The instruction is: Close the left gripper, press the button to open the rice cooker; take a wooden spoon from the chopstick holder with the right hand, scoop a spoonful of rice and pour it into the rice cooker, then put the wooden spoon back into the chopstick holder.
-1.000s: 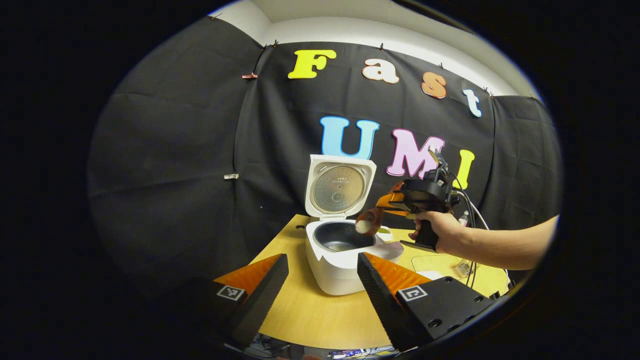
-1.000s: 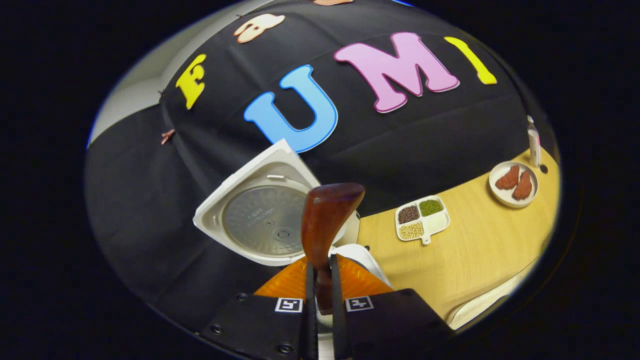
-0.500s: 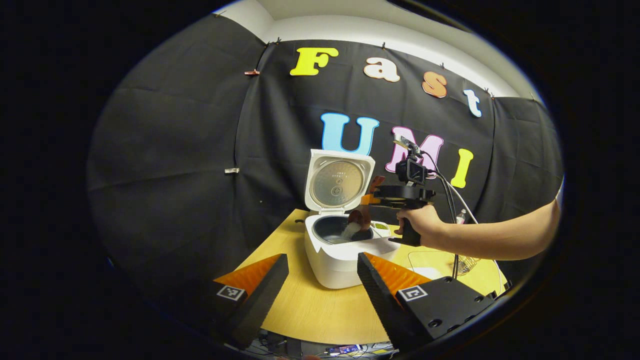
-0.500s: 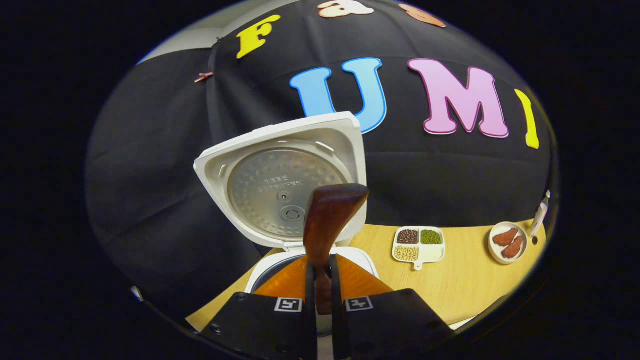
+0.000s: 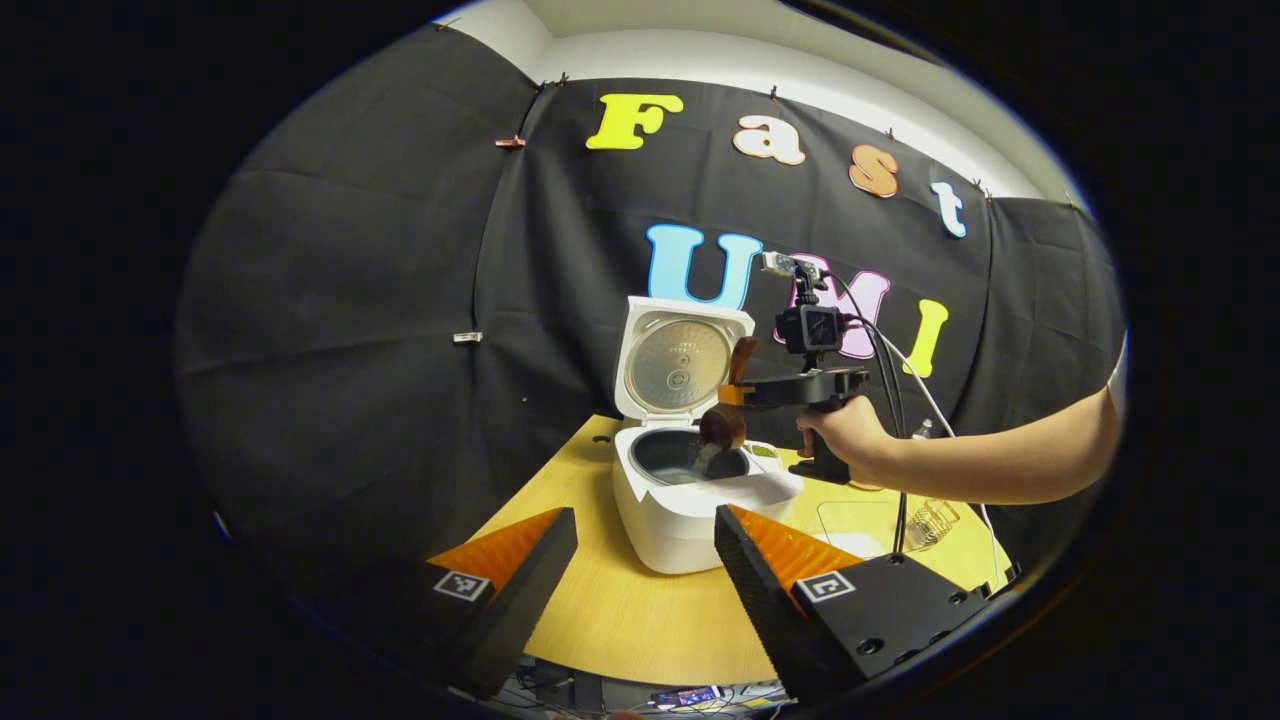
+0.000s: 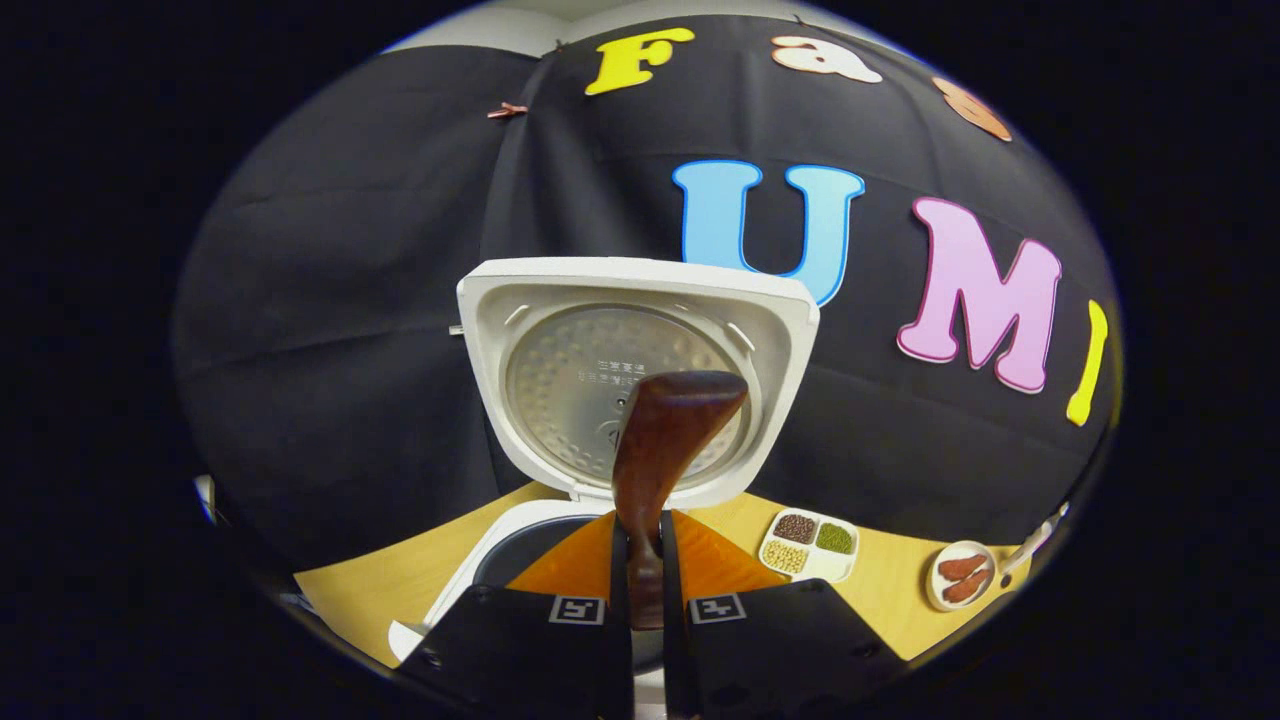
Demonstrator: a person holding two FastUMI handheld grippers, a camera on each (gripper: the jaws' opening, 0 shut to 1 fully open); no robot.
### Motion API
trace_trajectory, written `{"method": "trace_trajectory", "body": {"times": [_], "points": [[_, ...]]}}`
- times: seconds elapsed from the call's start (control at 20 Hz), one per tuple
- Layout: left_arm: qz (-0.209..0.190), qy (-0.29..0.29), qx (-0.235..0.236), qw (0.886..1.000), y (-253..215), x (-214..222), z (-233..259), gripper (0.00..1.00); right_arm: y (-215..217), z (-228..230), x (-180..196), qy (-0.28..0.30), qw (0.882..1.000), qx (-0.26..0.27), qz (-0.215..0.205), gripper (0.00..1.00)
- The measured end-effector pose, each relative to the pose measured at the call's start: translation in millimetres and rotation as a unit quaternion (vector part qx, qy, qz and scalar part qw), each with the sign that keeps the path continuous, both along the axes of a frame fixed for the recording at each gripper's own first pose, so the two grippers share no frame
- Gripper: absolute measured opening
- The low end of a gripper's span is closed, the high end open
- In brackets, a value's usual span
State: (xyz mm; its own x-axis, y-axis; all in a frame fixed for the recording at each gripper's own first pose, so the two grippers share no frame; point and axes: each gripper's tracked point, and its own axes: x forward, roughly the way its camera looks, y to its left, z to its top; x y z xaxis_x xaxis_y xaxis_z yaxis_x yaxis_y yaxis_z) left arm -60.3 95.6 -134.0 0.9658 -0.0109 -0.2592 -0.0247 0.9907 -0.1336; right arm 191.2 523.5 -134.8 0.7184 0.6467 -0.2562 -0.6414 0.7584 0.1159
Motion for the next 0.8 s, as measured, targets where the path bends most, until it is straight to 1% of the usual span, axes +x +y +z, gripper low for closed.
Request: {"method": "trace_trajectory", "body": {"times": [0.1,0.25,0.45,0.55,0.6,0.65,0.7,0.8], "points": [[-0.001,0.000,-0.002,1.000,2.1,0.6,0.5,0.95,4.6,3.5,-2.1,-0.031,0.999,-0.026,0.015,0.16],[-0.002,0.000,-0.003,1.000,3.7,5.4,1.6,0.95,6.8,12.8,-4.0,-0.083,0.994,-0.062,0.030,0.16],[-0.002,-0.001,-0.006,1.000,6.7,6.8,2.1,0.96,16.7,19.9,-14.2,-0.152,0.981,-0.109,0.058,0.16],[0.001,0.000,-0.003,1.000,6.0,6.8,2.1,0.96,22.5,15.7,-19.6,-0.164,0.976,-0.122,0.072,0.16],[0.002,0.000,-0.003,1.000,6.9,6.2,0.9,0.96,25.0,10.7,-21.1,-0.156,0.977,-0.121,0.075,0.16],[0.003,0.000,-0.003,1.000,7.6,4.2,0.9,0.95,26.5,7.2,-22.2,-0.136,0.982,-0.109,0.076,0.16],[0.003,0.001,-0.002,1.000,6.5,2.6,0.5,0.96,27.1,5.0,-23.2,-0.107,0.988,-0.089,0.073,0.16],[0.005,0.003,-0.001,1.000,6.0,-0.7,-1.8,0.96,22.3,1.5,-19.4,-0.039,0.997,-0.042,0.050,0.16]]}}
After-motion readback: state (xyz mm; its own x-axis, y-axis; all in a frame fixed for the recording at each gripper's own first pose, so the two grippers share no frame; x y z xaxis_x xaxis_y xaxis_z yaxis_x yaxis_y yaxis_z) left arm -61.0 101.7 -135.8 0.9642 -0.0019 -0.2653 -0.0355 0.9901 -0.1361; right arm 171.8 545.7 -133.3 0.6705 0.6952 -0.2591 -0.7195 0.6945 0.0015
